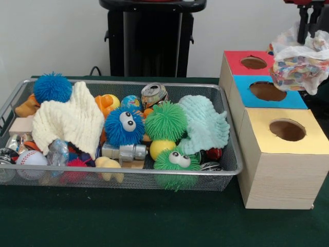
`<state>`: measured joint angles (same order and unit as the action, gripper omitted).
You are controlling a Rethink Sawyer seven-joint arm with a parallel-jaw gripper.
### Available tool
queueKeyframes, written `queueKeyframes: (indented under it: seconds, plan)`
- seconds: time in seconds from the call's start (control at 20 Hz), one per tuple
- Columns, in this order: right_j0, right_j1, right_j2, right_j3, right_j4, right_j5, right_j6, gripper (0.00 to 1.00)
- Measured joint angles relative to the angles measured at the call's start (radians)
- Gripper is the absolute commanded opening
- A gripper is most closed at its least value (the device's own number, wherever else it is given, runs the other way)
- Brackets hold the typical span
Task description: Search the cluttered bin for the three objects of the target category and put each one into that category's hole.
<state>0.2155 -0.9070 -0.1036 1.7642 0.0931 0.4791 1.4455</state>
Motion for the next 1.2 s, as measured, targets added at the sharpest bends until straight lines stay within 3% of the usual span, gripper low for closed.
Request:
queueKeyframes:
  seconds: [0.7, 1.2]
  plan:
    - [0.002, -0.005, -0.018, -0.072, 0.008, 0.041, 0.000, 0.00]
    - [-0.055, 0.002, -0.017, -0.074, 0.028, 0.040, 0.000, 0.00]
